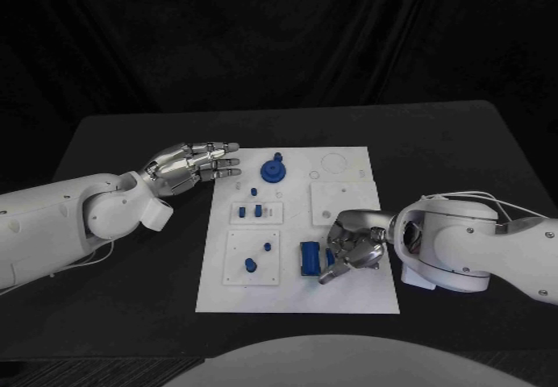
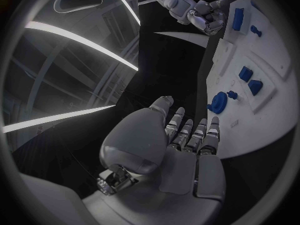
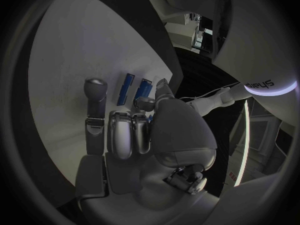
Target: Assemble the parts on the task board
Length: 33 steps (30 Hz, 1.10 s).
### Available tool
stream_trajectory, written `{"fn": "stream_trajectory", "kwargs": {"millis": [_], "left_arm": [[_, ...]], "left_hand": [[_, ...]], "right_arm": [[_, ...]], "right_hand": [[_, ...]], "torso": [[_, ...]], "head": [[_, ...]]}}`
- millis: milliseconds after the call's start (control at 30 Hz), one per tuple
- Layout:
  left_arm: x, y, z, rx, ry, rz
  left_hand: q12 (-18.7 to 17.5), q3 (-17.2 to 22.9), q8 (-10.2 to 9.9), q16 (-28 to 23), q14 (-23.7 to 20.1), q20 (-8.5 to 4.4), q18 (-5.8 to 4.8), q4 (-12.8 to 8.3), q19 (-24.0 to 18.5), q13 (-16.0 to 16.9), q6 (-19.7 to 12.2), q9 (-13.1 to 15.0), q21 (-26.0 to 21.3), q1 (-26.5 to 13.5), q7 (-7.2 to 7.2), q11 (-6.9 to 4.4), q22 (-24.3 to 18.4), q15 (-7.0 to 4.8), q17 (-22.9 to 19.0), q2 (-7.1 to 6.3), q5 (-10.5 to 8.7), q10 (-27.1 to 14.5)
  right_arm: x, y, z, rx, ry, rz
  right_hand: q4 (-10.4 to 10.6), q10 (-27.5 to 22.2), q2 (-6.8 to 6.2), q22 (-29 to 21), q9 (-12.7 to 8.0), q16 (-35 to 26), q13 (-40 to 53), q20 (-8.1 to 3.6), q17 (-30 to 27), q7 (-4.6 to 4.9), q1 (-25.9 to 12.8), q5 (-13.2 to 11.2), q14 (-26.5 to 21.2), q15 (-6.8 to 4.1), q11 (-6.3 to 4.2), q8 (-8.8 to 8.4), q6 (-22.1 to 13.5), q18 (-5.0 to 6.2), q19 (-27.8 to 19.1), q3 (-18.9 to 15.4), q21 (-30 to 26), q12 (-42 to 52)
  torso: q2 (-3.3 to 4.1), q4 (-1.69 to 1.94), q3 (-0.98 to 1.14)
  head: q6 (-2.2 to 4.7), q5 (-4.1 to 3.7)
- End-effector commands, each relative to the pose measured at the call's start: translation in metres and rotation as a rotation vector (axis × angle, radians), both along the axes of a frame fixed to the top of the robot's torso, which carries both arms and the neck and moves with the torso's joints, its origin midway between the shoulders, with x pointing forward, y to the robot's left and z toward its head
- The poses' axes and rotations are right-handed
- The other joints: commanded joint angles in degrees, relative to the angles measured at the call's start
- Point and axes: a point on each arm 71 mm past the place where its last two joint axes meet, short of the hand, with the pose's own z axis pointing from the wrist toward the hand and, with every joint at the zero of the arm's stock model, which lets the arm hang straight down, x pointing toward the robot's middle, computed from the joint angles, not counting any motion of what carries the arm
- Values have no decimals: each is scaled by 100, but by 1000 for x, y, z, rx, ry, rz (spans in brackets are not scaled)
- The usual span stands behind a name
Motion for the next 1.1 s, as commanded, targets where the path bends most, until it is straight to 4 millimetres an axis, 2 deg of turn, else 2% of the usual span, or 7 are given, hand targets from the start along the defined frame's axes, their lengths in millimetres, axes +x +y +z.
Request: {"fn": "stream_trajectory", "kwargs": {"millis": [33,167,433,767,867,1067,1100], "left_arm": [[0,0,4,-36,-36,28],[-1,2,7,-61,-75,61],[-4,2,18,-95,-224,115],[-8,0,29,-133,-389,177],[-9,1,31,-139,-430,205],[-9,2,34,-146,-473,233],[-6,-2,18,-22,-270,171]], "left_hand": [[49,52,44,69,65,-5,-81,-20,72,11,81,10,45,-53,239,24,22,-15,10,-21,38,59],[200,99,83,104,72,-10,-56,-27,109,34,186,20,66,-98,250,71,33,-65,9,-63,29,214],[406,52,155,41,-36,-20,109,201,7,61,395,30,23,-269,226,128,-77,-347,-12,-160,-28,488],[163,-631,177,-506,-596,-207,467,1460,-669,23,468,26,-236,-111,98,-133,-688,-752,-101,-298,-561,332],[17,-880,84,-734,-753,-328,472,1478,-817,3,245,3,-271,-211,23,-248,-856,-883,-142,-213,-779,129],[-76,-1065,15,-877,-819,-436,498,1471,-843,-13,124,-7,-266,-200,-92,-393,-880,-1028,-171,-176,-847,-37],[-414,-731,-187,-1109,-864,-781,127,965,-1052,-217,-714,-328,-382,-2578,-331,-605,-1360,-1186,-226,-533,-1490,-190]], "right_arm": [[6,-2,16,201,-13,-59],[23,-16,34,372,-42,-180],[54,-51,53,658,-191,-426],[73,-76,52,879,-308,-502],[74,-78,46,953,-282,-494],[75,-79,42,1018,-268,-467],[75,-79,38,907,-261,-493]], "right_hand": [[372,611,141,80,594,-36,1506,10,610,44,-539,-20,433,34,63,-255,-163,63,-36,-193,-50,15],[826,611,213,20,405,-141,1506,24,373,56,-915,-21,381,47,76,-564,-370,96,-86,-389,-299,15],[871,-36,1318,-813,-1198,-2096,696,253,-2486,269,-2113,448,-288,268,359,-2558,-1157,257,-676,-1023,-1970,-808],[873,-4143,1954,-3123,-3338,-6877,-4096,1335,-5847,1399,-1763,275,-3043,1681,1569,-4313,-1740,-45,-3544,-1521,-2819,-6574],[871,-5223,1913,-4192,-4121,-7733,-4963,1711,-6422,962,-1656,200,-4407,2262,2169,-5113,-2435,-314,-5296,-1655,-2813,-7436],[864,-6014,1855,-6207,-5057,-8097,-5700,1829,-6959,532,-1388,208,-5901,2309,1917,-5680,-2800,-245,-7357,-1706,-3016,-7592],[368,-6718,1446,-6529,-5672,-8279,-6231,1303,-7491,219,-3098,-301,-6578,1879,1515,-6051,-3762,-802,-7569,-957,-3184,-8057]], "torso": [[-3,-1,2],[-29,-18,7],[-199,-48,-1],[-388,-68,22],[-424,-60,33],[-428,-41,33],[-415,-56,29]], "head": [[-1,-21],[-1,-4],[-1,45],[-1,71],[-1,89],[-1,69],[1,80]]}}
